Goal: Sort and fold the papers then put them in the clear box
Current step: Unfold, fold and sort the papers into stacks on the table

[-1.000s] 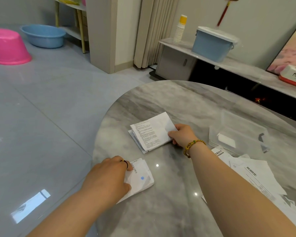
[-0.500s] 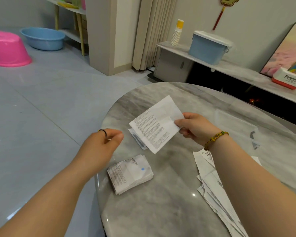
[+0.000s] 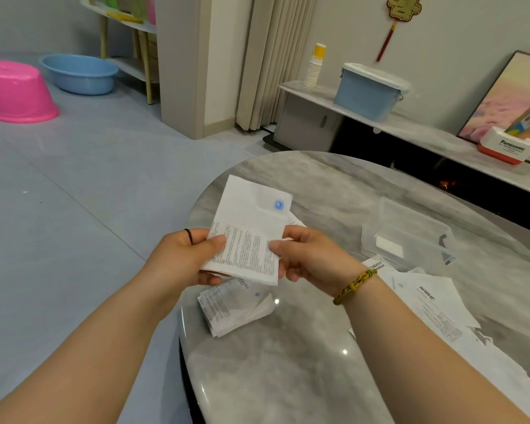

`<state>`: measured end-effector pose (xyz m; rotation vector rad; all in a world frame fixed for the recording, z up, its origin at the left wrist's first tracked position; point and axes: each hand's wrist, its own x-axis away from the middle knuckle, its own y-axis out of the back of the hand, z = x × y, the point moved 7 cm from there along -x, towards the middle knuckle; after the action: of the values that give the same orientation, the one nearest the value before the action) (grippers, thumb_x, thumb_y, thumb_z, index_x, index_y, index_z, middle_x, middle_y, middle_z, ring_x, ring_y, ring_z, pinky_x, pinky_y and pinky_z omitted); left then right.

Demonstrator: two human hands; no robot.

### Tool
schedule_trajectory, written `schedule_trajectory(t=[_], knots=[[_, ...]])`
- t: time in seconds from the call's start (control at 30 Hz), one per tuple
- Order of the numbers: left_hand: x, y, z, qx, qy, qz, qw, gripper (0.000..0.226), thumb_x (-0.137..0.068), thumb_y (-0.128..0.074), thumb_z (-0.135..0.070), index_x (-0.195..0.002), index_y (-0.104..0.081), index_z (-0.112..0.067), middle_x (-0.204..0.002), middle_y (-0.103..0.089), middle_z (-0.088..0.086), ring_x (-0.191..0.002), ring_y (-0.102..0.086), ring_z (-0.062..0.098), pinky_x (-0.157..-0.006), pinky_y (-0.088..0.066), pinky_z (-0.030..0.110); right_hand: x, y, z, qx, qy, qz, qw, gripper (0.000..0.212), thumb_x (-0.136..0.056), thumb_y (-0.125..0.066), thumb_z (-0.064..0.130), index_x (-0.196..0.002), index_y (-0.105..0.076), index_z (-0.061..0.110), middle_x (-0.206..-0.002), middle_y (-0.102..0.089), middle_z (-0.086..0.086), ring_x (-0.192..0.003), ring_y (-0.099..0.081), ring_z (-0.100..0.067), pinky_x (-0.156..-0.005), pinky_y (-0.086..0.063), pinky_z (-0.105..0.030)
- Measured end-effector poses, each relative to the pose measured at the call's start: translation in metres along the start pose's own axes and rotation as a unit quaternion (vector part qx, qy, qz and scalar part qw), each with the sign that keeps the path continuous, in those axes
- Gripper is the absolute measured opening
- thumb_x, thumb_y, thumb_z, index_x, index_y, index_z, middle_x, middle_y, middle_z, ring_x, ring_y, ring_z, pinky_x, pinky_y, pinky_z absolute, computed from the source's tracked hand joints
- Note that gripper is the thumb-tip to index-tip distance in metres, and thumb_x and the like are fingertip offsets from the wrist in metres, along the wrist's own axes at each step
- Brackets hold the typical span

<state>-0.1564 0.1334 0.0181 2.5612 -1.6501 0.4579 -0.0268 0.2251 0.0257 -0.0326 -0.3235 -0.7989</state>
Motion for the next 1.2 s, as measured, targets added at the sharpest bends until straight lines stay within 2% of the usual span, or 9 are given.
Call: schedule_trajectory(t=[0.17, 0.4, 0.63, 0.77, 0.83, 0.93, 1.03, 1.1, 1.2], knots=[[-0.002, -0.001, 0.002, -0.058, 0.017, 0.016, 0.998, 0.017, -0.093, -0.049, -0.016, -0.086, -0.064, -0.015, -0.08, -0.069, 0.002, -0.068, -0.065, 0.013, -0.048, -0.053, 0.016, 0.0, -0.005, -0.01, -0.014, 0.005, -0.012, 1.0, 0.026, -0.09, -0.045, -0.003, -0.069, -0.055, 0.009, -0.044, -0.057, 0.004, -0.032, -0.043, -0.005, -0.032, -0.03, -0.014], [0.0, -0.004, 0.002, 0.024, 0.054, 0.083, 0.995, 0.029, -0.092, -0.04, 0.002, -0.08, -0.063, -0.01, -0.056, -0.067, 0.005, -0.04, -0.059, 0.012, -0.037, -0.047, 0.017, -0.003, -0.003, -0.019, -0.088, -0.004, -0.013, 0.996, 0.028, -0.09, -0.043, -0.004, -0.073, -0.061, 0.01, -0.045, -0.056, 0.001, -0.032, -0.044, -0.008, -0.033, -0.028, -0.014], [-0.004, 0.003, 0.01, -0.135, 0.059, 0.053, 0.988, 0.029, -0.088, -0.05, 0.001, -0.074, -0.071, -0.012, -0.071, -0.071, 0.003, -0.063, -0.063, 0.016, -0.049, -0.054, 0.019, -0.009, -0.004, -0.03, -0.136, -0.051, -0.046, 0.988, 0.026, -0.093, -0.042, 0.005, -0.079, -0.064, 0.012, -0.072, -0.063, -0.003, -0.064, -0.058, -0.013, -0.054, -0.048, -0.019], [-0.011, 0.006, 0.026, -0.308, 0.042, 0.055, 0.949, 0.016, -0.088, -0.052, -0.012, -0.082, -0.067, -0.01, -0.074, -0.056, 0.004, -0.063, -0.051, 0.018, -0.058, -0.047, 0.023, -0.005, -0.013, -0.037, 0.04, -0.008, -0.068, 0.997, 0.009, -0.088, -0.054, 0.004, -0.091, -0.061, 0.009, -0.067, -0.051, 0.002, -0.044, -0.049, 0.003, -0.048, -0.04, -0.01], [-0.015, 0.003, 0.036, -0.401, 0.017, 0.066, 0.913, 0.009, -0.087, -0.056, -0.015, -0.081, -0.062, -0.017, -0.068, -0.05, -0.002, -0.059, -0.048, 0.012, -0.06, -0.044, 0.021, -0.007, -0.016, -0.044, 0.137, 0.03, -0.095, 0.986, 0.019, -0.083, -0.057, -0.004, -0.097, -0.063, 0.007, -0.066, -0.047, 0.007, -0.04, -0.046, 0.006, -0.048, -0.037, -0.006], [-0.015, 0.001, 0.04, -0.49, -0.01, 0.046, 0.871, 0.015, -0.084, -0.059, -0.012, -0.095, -0.062, -0.021, -0.07, -0.042, -0.012, -0.057, -0.043, 0.001, -0.05, -0.035, 0.011, -0.008, -0.021, -0.05, 0.251, 0.072, -0.132, 0.956, 0.026, -0.082, -0.053, -0.004, -0.098, -0.064, 0.013, -0.067, -0.044, 0.014, -0.049, -0.046, 0.003, -0.055, -0.035, -0.005], [-0.012, -0.005, 0.041, -0.55, -0.007, 0.042, 0.834, 0.028, -0.083, -0.058, -0.014, -0.106, -0.047, -0.026, -0.081, -0.046, -0.009, -0.07, -0.047, 0.01, -0.048, -0.03, 0.013, -0.007, -0.021, -0.052, 0.316, 0.102, -0.174, 0.927, 0.026, -0.084, -0.05, 0.0, -0.103, -0.064, 0.01, -0.069, -0.041, 0.02, -0.058, -0.042, 0.0, -0.058, -0.033, -0.002], [-0.01, -0.008, 0.043, -0.581, -0.003, 0.047, 0.813, 0.049, -0.081, -0.059, -0.019, -0.124, -0.035, -0.025, -0.085, -0.046, -0.008, -0.083, -0.049, 0.015, -0.054, -0.034, 0.02, -0.007, -0.019, -0.053, 0.351, 0.114, -0.188, 0.91, 0.026, -0.086, -0.048, 0.003, -0.106, -0.063, 0.01, -0.074, -0.042, 0.02, -0.066, -0.042, -0.002, -0.06, -0.032, -0.003], [-0.01, -0.011, 0.044, -0.613, -0.011, 0.048, 0.789, 0.059, -0.08, -0.061, -0.028, -0.131, -0.033, -0.027, -0.118, -0.045, -0.004, -0.106, -0.051, 0.015, -0.075, -0.04, 0.023, -0.006, -0.019, -0.055, 0.408, 0.12, -0.195, 0.884, 0.027, -0.088, -0.048, 0.007, -0.112, -0.06, 0.011, -0.102, -0.053, 0.006, -0.093, -0.05, -0.013, -0.069, -0.027, -0.008]])
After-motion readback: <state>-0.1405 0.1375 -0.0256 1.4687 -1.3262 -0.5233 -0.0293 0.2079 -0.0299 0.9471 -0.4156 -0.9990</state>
